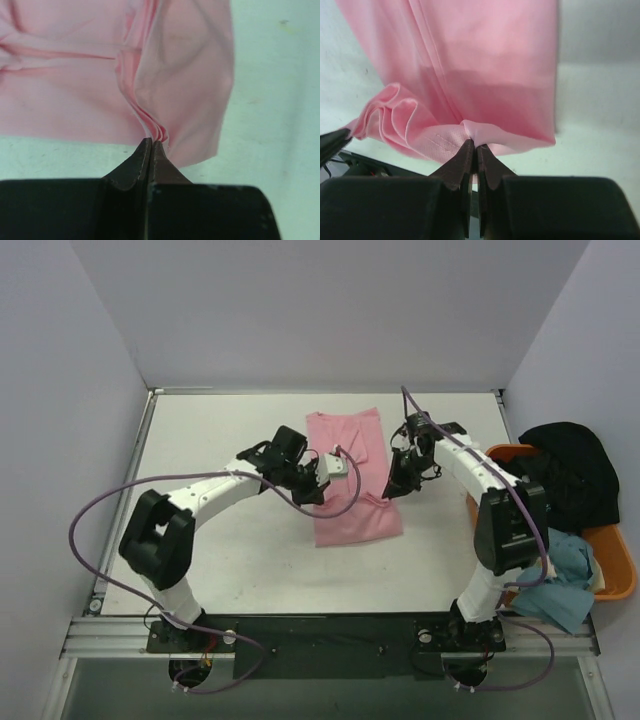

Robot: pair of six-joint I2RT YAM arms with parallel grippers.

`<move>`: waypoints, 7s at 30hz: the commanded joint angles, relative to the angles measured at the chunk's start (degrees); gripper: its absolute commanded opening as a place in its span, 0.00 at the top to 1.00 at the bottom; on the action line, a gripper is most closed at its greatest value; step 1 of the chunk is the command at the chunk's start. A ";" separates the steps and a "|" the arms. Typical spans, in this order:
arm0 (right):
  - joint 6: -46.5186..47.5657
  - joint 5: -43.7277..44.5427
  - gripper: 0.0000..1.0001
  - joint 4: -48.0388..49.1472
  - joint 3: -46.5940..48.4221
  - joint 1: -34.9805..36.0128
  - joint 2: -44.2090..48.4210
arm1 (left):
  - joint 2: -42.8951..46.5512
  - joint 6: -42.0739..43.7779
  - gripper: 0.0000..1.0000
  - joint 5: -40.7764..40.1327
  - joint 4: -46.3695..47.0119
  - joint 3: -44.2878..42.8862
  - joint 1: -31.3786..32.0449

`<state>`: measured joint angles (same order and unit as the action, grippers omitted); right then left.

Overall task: Fold and stack the t-shirts
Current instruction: Fold the folded rectangular tshirt in 1/3 of the way, then grab one side of the 2/3 rectangular tshirt with both arms, then fold the long partially folded tshirt into a neat square, then put the neatly folded tshirt into the corner of the board with the left arm

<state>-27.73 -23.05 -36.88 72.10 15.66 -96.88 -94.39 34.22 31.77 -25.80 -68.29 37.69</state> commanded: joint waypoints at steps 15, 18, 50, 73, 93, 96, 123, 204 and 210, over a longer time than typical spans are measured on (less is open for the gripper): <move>7.25 -6.04 1.00 -4.07 23.00 -7.75 -23.88 | -22.77 -5.56 1.00 -2.24 0.75 -24.61 -9.92; 6.90 -5.52 1.00 -3.99 25.11 -8.27 -25.98 | -24.08 -5.91 1.00 -3.64 2.24 -25.05 -10.27; 5.49 0.55 0.93 8.49 5.98 -4.94 -16.24 | -20.32 -6.63 0.63 5.66 -9.70 -24.02 -5.71; -1.97 1.43 0.53 8.40 -18.12 -6.26 3.46 | -6.33 25.46 0.30 -2.84 -10.35 -2.48 1.68; -7.52 0.29 0.97 18.78 -22.44 -6.70 -2.96 | -12.57 25.12 0.80 -13.84 4.27 3.17 4.76; -7.34 -0.24 1.00 18.60 -22.79 -6.70 -2.00 | -11.61 23.36 1.00 -12.96 2.09 2.11 4.76; -31.08 0.99 1.00 -21.21 -20.95 34.09 41.69 | 20.13 20.20 1.00 11.90 -54.62 -2.10 8.54; -4.36 7.84 0.83 11.31 -5.73 1.74 3.35 | -9.34 -48.18 0.37 -17.09 -0.91 -10.22 -17.83; -4.79 8.02 0.75 10.52 -10.12 1.83 10.91 | -6.07 -49.42 0.22 -17.17 -0.04 -0.19 -17.92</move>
<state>-32.93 -16.53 -22.72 64.18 17.43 -90.96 -101.23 -12.53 16.45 -24.58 -73.65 19.73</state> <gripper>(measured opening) 0.241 0.782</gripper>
